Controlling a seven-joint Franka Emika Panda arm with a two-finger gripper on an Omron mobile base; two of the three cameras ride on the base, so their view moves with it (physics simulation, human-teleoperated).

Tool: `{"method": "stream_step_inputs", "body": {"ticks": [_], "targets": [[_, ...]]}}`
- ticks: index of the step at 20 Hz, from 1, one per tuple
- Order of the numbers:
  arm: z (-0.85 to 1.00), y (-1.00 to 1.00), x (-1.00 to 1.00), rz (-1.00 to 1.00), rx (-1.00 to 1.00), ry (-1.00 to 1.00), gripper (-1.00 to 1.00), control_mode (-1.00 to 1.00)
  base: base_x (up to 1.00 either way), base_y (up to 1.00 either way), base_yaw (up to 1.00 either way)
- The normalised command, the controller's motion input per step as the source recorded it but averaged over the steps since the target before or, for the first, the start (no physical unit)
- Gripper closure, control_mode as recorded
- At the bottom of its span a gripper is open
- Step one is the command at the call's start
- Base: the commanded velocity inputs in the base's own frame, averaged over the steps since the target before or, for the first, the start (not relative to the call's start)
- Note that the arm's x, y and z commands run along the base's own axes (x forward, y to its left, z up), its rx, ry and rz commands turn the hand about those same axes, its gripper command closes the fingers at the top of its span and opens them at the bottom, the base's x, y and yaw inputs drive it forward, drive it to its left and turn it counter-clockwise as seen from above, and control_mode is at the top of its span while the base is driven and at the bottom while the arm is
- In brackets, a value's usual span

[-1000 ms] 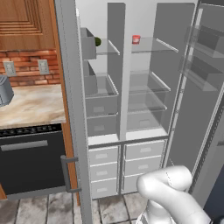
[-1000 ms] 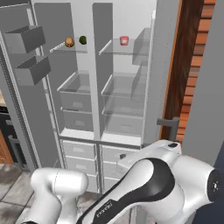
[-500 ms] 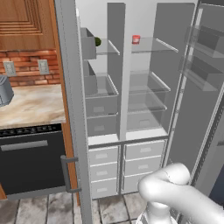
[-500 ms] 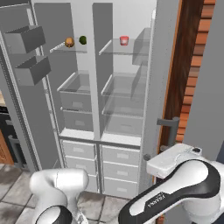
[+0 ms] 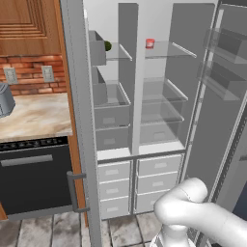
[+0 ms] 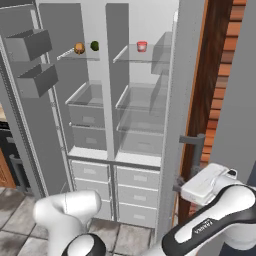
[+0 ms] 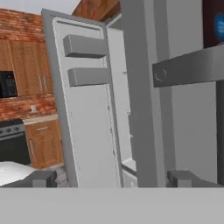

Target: There's a chicken drumstick in the fridge that needs to be moved to the freezer for freezing. Pick up the chicken drumstick from the fridge, place it on any shelf in the freezer, and close the fridge and freezer doors when done.

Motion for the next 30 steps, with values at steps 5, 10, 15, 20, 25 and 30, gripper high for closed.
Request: {"method": "stream_step_inputs", "body": {"ticks": [5,10,15,20,25,30], "targets": [[-0.37,-0.24,0.61,0.00,0.03,-0.08,-1.00,-1.00,0.00,0.00,0.00],[-0.27,-0.24,0.80,0.00,0.00,0.00,-1.00,-1.00,0.00,0.00,0.00],[-0.07,-0.62,0.57,0.00,0.03,0.00,-1.00,-1.00,0.00,0.00,0.00],[-0.07,-0.22,0.23,0.00,0.00,0.00,-1.00,-1.00,0.00,0.00,0.00],[-0.11,0.00,0.19,0.00,0.00,0.00,-1.00,-1.00,0.00,0.00,0.00],[-0.19,0.17,0.13,0.00,0.00,0.00,-1.00,-1.00,0.00,0.00,0.00]]}}
